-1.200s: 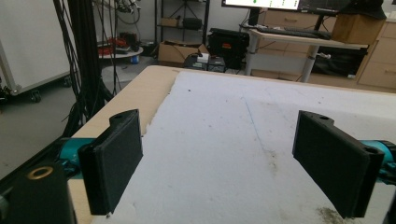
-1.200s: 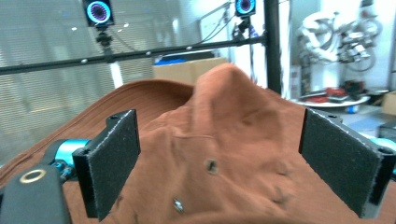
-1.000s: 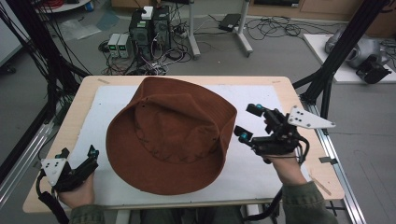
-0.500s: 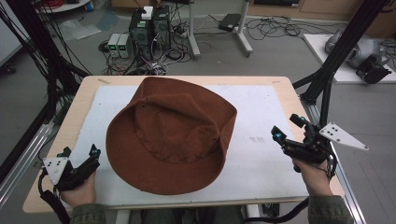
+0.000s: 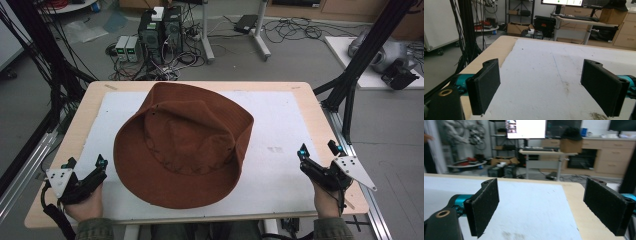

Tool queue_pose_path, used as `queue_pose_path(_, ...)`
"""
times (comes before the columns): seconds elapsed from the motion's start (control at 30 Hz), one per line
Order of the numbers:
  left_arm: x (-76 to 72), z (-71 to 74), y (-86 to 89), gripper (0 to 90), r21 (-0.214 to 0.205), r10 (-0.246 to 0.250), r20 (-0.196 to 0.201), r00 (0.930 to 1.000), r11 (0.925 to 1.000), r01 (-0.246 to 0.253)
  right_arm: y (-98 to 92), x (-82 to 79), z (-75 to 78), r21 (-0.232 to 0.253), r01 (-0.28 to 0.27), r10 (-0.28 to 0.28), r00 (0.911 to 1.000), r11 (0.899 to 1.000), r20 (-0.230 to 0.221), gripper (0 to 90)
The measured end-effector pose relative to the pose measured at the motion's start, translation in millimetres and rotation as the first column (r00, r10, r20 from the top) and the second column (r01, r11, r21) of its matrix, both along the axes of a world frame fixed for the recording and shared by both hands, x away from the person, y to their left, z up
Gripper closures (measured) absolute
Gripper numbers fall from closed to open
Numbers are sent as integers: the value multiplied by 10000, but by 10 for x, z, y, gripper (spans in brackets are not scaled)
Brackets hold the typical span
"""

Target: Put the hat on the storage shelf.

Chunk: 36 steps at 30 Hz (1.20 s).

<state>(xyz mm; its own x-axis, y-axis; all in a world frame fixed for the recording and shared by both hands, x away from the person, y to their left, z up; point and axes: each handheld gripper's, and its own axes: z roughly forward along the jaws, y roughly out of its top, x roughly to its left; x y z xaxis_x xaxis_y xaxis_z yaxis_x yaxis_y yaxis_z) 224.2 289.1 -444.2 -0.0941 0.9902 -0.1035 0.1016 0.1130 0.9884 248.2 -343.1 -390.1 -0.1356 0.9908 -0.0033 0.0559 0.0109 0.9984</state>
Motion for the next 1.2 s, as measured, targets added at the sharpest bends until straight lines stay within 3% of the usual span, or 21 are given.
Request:
queue_pose_path(0.17,-8,-2,-12,163,-140,-94,99,9999,9999,95,-56,8,-213,233,529,-527,9986,9983,-78,125)
queue_pose_path(0.2,-3,0,-19,163,-116,-155,82,9998,9998,155,-82,30,-309,485,671,-658,9974,9966,-289,125)
queue_pose_path(0.33,-3,2,-51,163,-113,-241,133,9996,9996,242,-101,35,-332,155,885,-882,9960,9960,-171,125)
queue_pose_path(0.47,-16,3,-72,162,-69,-260,151,9995,9996,261,-124,17,-346,287,978,-973,9951,9948,-187,125)
queue_pose_path(0.73,-17,0,-90,163,50,-275,177,9995,9996,275,-67,33,-397,196,864,-857,9958,9961,-310,124)
queue_pose_path(0.83,-23,-11,-90,163,102,-276,212,9994,9996,274,-50,44,-405,-76,761,-763,9964,9971,-377,124)
queue_pose_path(1.2,-34,-5,-91,163,188,-272,338,9991,9995,266,-40,16,-400,78,796,-793,9962,9968,-361,124)
